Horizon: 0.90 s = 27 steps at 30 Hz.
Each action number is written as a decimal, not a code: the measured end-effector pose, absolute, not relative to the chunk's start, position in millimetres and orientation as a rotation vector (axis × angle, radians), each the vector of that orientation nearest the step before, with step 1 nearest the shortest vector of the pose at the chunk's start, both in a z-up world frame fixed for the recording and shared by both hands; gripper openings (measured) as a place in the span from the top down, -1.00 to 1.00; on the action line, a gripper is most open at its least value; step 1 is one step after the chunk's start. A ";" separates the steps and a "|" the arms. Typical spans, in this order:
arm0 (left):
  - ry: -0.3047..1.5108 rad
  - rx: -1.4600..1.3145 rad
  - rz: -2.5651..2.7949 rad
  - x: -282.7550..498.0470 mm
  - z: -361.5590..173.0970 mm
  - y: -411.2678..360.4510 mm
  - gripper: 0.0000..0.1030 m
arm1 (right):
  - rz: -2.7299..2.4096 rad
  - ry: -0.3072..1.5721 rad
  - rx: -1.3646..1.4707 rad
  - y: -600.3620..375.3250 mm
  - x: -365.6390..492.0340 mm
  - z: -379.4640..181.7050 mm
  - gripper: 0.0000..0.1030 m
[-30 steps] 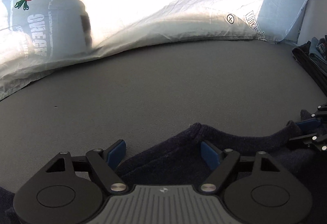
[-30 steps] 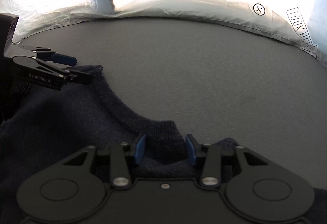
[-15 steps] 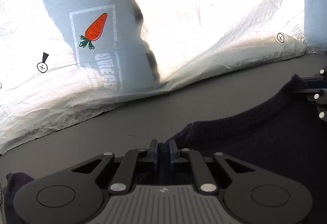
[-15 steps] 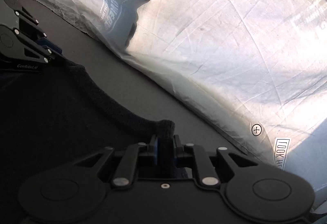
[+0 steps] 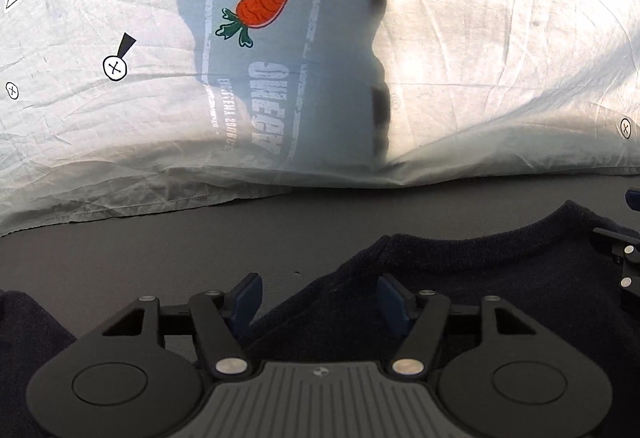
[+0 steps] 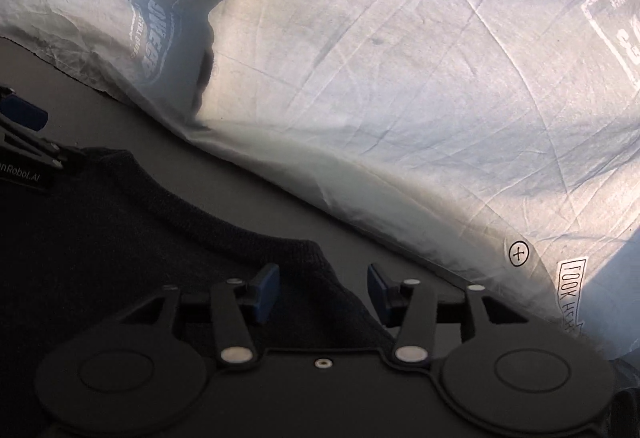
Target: Fold clothes
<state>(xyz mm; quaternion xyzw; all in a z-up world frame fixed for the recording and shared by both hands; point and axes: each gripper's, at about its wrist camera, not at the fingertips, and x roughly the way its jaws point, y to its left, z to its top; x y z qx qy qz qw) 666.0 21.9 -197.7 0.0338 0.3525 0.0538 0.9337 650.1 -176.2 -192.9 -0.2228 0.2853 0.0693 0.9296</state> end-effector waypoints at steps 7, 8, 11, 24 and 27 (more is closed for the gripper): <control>0.762 0.032 0.091 548.1 -162.2 -7.4 -0.72 | -0.020 0.635 -0.331 -257.6 539.7 -154.9 -0.48; 0.785 0.030 0.077 526.7 -162.7 -13.9 -0.77 | -0.046 0.655 -0.317 -269.6 521.1 -154.5 -0.48; 0.861 0.052 0.061 459.7 -170.8 -35.8 -0.81 | -0.125 0.727 -0.251 -305.9 460.9 -161.6 -0.53; 1.024 -0.054 0.148 324.0 -215.1 -83.8 -1.00 | -0.314 0.835 0.024 -440.6 342.5 -187.8 -0.51; 1.040 -0.073 0.176 329.8 -214.6 -84.1 -1.00 | -0.319 0.817 0.176 -474.8 340.5 -184.4 -0.36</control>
